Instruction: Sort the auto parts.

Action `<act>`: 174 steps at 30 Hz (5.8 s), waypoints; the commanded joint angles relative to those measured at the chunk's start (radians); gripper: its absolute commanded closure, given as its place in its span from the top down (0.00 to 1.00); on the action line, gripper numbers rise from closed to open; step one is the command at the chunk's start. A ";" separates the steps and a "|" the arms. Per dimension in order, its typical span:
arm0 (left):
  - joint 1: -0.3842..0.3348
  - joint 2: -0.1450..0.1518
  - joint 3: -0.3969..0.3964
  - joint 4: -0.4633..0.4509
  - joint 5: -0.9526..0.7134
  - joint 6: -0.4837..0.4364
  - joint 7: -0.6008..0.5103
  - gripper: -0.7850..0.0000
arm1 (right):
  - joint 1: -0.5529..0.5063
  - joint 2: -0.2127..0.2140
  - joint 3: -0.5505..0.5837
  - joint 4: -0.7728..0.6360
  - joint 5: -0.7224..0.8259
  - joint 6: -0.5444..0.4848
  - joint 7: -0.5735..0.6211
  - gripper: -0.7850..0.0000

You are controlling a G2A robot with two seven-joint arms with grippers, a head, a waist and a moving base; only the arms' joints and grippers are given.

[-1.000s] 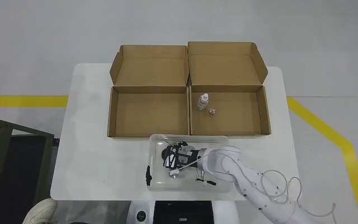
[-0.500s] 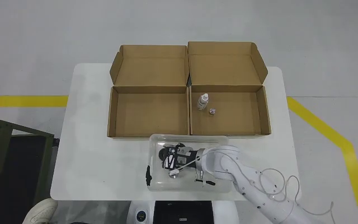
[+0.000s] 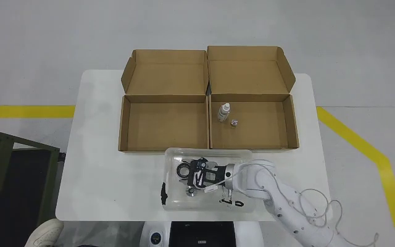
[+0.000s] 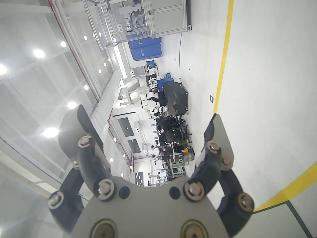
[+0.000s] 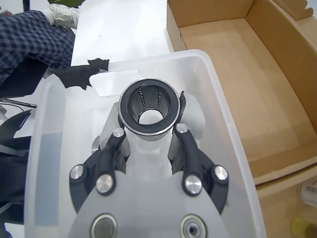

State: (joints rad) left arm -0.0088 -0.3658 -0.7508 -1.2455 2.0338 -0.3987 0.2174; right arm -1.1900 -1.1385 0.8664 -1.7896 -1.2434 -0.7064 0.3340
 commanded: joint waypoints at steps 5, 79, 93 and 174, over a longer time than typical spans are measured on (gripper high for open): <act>0.000 0.000 0.000 0.000 0.000 0.000 0.000 1.00 | -0.025 0.014 0.055 -0.021 0.107 -0.072 -0.004 0.00; 0.000 0.000 0.000 0.000 0.000 0.000 0.000 1.00 | -0.021 0.038 0.258 0.003 0.775 -0.015 -0.026 0.00; 0.000 0.000 0.000 0.000 0.000 0.000 0.000 1.00 | 0.112 0.005 0.155 0.087 0.655 0.105 -0.019 0.00; 0.000 0.000 0.000 0.000 0.000 0.000 0.000 1.00 | 0.416 -0.224 -0.113 0.440 0.182 0.530 0.043 1.00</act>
State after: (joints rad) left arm -0.0088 -0.3658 -0.7508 -1.2455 2.0338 -0.3987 0.2174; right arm -0.7680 -1.3640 0.7476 -1.3345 -1.0567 -0.1727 0.3771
